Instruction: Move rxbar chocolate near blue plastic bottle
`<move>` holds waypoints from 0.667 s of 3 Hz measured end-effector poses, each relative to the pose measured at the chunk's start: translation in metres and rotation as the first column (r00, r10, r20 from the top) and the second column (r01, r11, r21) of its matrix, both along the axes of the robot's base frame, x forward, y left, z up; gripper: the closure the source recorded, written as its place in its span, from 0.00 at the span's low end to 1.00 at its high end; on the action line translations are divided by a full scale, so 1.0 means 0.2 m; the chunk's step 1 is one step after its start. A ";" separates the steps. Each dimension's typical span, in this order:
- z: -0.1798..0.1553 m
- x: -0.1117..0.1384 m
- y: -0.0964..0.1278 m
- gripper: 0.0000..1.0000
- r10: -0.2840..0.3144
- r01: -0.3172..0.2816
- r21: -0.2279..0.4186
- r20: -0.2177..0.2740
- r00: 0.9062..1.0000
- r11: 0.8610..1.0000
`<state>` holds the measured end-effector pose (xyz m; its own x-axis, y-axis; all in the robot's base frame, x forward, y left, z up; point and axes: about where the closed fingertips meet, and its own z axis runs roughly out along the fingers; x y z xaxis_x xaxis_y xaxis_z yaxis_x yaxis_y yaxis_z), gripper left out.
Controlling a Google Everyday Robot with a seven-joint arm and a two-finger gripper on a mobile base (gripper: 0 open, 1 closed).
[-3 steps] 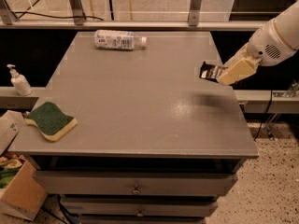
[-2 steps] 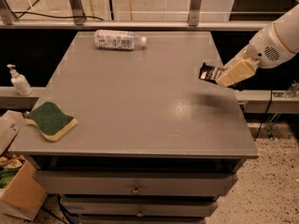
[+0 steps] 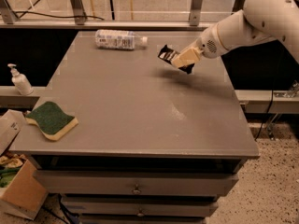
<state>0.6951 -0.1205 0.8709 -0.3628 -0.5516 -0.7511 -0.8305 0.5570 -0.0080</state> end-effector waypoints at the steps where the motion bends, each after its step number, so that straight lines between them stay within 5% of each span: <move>1: -0.03 0.11 0.06 1.00 -0.016 0.015 0.026 0.032 0.999 1.000; 2: -0.04 0.25 0.17 1.00 -0.007 0.005 0.026 0.073 0.997 1.000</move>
Offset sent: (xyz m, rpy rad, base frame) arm 0.0845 0.0550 -0.0049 0.0242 -0.1324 -0.0022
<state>0.7450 -0.0867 0.8633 -0.3097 -0.5300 -0.7894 -0.8247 0.5630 -0.0544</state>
